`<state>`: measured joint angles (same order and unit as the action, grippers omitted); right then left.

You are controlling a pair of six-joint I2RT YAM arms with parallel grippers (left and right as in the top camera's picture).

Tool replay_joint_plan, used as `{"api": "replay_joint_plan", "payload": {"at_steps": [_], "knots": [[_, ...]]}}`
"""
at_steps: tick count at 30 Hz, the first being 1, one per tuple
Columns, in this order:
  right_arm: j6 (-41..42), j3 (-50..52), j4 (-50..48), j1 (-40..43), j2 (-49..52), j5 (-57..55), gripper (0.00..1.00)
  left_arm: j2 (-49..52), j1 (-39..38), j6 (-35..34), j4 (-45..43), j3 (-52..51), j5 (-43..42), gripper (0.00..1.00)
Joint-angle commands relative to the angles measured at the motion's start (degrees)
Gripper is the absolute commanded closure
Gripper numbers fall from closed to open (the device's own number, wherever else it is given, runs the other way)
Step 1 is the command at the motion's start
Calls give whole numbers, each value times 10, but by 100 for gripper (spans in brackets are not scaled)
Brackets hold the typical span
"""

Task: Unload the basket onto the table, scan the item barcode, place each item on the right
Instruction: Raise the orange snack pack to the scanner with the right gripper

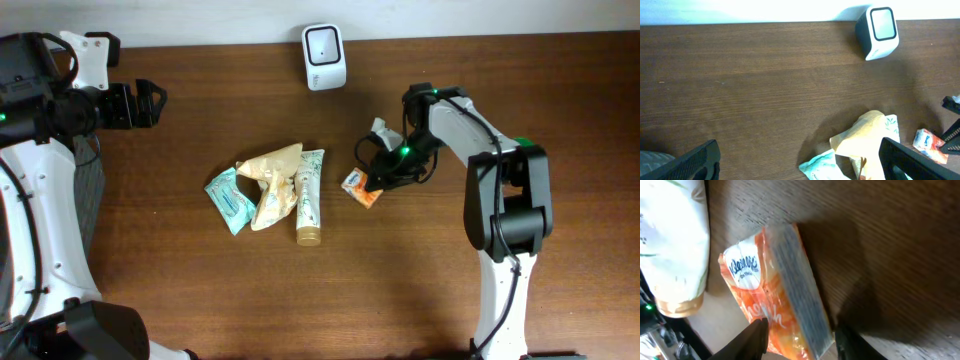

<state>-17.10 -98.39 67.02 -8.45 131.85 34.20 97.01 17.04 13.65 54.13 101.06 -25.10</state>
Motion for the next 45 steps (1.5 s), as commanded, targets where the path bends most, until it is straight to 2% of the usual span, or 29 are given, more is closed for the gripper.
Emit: {"api": "replay_joint_plan", "payload": {"at_steps": [1,3,5,8,11,15,17,19,21,26,31,33,35,37,39,43,45], "knots": [[0,30,-20,-3,-2,2,59,1,0,-6,0,6,-6,1],[16,45,-37,-5,-2,3,68,1,0,-6,0,6,-6,1],[28,46,-38,-5,-2,3,84,1,0,-6,0,6,-6,1],[41,41,-34,1,-8,22,96,1,0,-6,-1,6,-6,1],[40,35,-25,11,-42,92,95,1,0,-5,0,6,-6,1],[38,35,-22,95,-168,332,96,1,0,-6,0,6,-6,1],[38,35,-9,143,-211,444,96,1,0,-6,0,6,-6,1],[39,35,-8,165,-221,511,96,1,0,-6,0,6,-6,1],[38,41,-7,165,-219,528,96,1,0,-6,0,6,-6,1],[18,90,-58,101,-218,547,96,1,0,-5,-1,6,-6,1],[106,90,-64,85,-218,547,96,1,0,-6,-1,6,-6,1],[115,90,-66,85,-218,547,96,1,0,-6,0,6,-6,1],[119,90,-104,83,-218,488,96,1,0,-6,-1,6,-6,1],[195,88,-161,63,-218,292,96,1,0,-6,-1,6,-6,1],[216,59,-176,31,-218,204,96,1,0,-6,-1,6,-6,1],[247,-113,-134,-50,-218,-52,96,1,0,-6,0,6,-6,1],[235,-183,-146,-100,-218,-246,96,1,0,-6,0,6,-6,1]]}}
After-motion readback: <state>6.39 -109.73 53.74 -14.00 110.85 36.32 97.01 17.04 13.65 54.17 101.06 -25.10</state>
